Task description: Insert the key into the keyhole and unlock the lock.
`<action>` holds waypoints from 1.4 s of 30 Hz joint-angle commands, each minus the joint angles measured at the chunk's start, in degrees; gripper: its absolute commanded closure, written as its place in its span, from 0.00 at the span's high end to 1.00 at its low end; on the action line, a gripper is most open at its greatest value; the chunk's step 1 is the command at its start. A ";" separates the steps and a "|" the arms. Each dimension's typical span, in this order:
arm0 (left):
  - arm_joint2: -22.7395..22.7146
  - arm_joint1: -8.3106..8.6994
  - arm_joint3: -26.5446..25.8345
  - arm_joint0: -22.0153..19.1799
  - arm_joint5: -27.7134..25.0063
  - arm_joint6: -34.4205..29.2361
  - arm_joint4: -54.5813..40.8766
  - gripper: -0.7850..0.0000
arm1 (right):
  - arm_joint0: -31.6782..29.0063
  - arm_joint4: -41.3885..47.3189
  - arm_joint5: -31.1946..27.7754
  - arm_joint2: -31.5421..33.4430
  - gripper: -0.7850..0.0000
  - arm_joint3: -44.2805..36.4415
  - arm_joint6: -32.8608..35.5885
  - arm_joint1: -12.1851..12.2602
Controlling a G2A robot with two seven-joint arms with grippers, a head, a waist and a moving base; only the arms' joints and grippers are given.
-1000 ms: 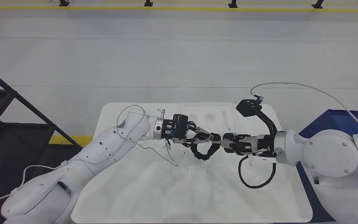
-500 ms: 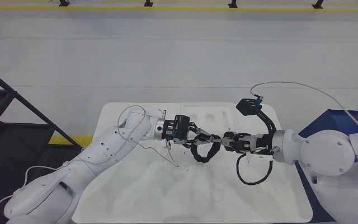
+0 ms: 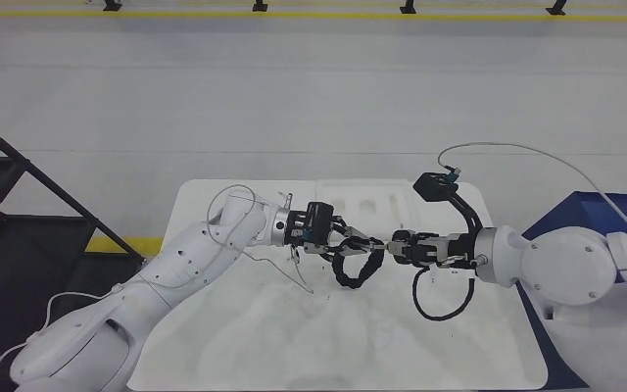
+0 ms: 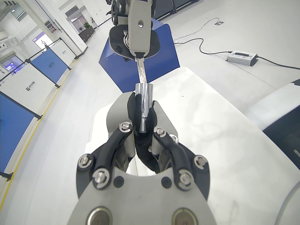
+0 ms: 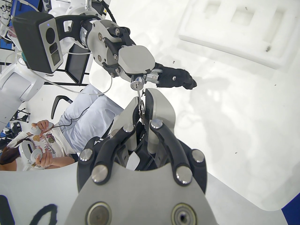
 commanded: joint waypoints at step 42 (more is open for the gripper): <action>0.56 -1.18 2.31 0.45 -2.38 5.05 -2.21 0.00 | 1.45 2.06 -2.18 -3.63 0.00 1.29 -2.38 0.61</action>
